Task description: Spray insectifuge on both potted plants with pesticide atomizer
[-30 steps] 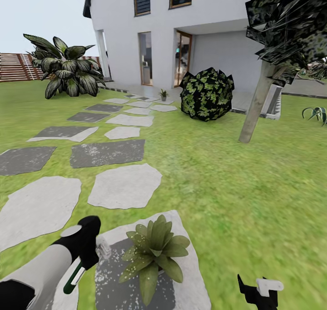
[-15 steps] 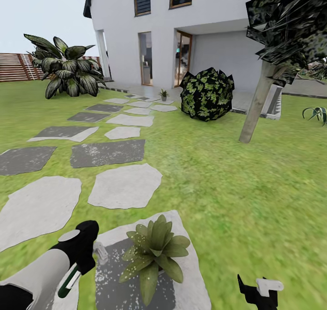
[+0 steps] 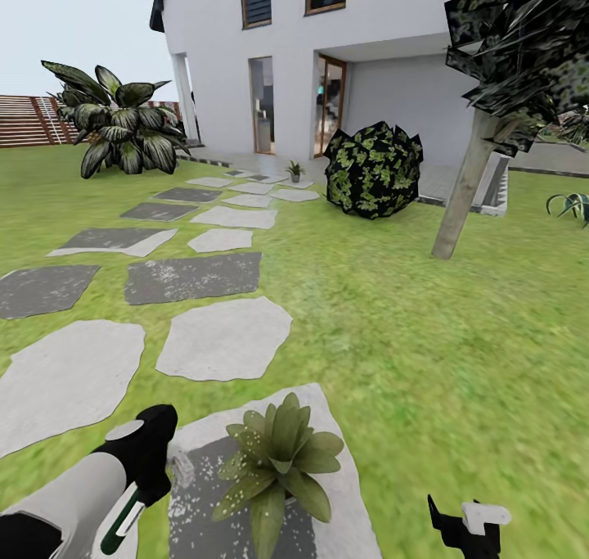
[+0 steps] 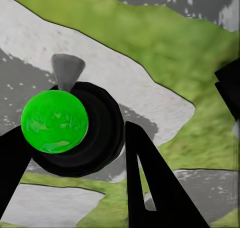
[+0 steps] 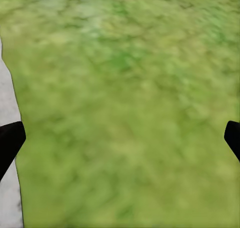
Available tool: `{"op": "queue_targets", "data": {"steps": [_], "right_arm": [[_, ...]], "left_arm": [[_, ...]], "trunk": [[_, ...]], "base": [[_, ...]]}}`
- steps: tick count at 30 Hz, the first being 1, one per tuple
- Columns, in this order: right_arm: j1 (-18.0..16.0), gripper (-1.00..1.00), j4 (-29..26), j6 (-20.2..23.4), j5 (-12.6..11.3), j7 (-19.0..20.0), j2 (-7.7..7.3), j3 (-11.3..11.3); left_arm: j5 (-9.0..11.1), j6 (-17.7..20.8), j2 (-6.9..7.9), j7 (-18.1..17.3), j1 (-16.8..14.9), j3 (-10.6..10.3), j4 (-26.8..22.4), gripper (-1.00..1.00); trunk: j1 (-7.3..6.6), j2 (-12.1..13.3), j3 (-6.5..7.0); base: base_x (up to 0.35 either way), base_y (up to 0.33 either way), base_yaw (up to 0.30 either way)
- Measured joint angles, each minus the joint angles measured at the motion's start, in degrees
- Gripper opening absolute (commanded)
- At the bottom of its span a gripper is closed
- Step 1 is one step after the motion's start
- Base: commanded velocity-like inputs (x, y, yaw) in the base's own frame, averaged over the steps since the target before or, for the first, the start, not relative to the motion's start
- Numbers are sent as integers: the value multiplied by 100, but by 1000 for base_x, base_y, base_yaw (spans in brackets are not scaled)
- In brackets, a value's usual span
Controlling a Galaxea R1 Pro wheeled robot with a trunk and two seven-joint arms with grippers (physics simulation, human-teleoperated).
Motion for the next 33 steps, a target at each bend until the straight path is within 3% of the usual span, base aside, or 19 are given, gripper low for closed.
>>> {"op": "queue_targets", "data": {"steps": [7,12,15,21,26,28,33], "right_arm": [[0,100,0,0,0,0,0,0],[0,100,0,0,-1,-3,0,-1],[0,100,0,0,-1,-7,0,-1],[0,100,-1,0,-1,-9,0,0],[0,100,-1,0,4,-9,0,-1],[0,100,-1,0,9,-9,0,1],[0,100,0,0,9,-8,3,3]], "left_arm": [[-8,-3,10,8,77,13,-2,-100],[-12,14,0,-59,36,358,-75,-100],[-18,9,3,-137,-17,417,-81,-100],[-72,-1,-6,-328,-131,408,-83,-100],[-139,-9,-5,-1007,-473,340,-83,-100],[-146,-16,-1,-1111,-516,196,-82,-100],[-142,-15,10,-1412,-534,135,-90,-100]], "trunk": [[0,0,0],[0,0,0],[0,0,0],[2,0,0],[2,-1,0],[3,1,0],[0,0,0]], "base": [[0,0,0],[0,0,123],[-21,-14,261],[-196,-138,275],[-234,-166,80],[-232,-164,4],[-86,-56,1]]}}
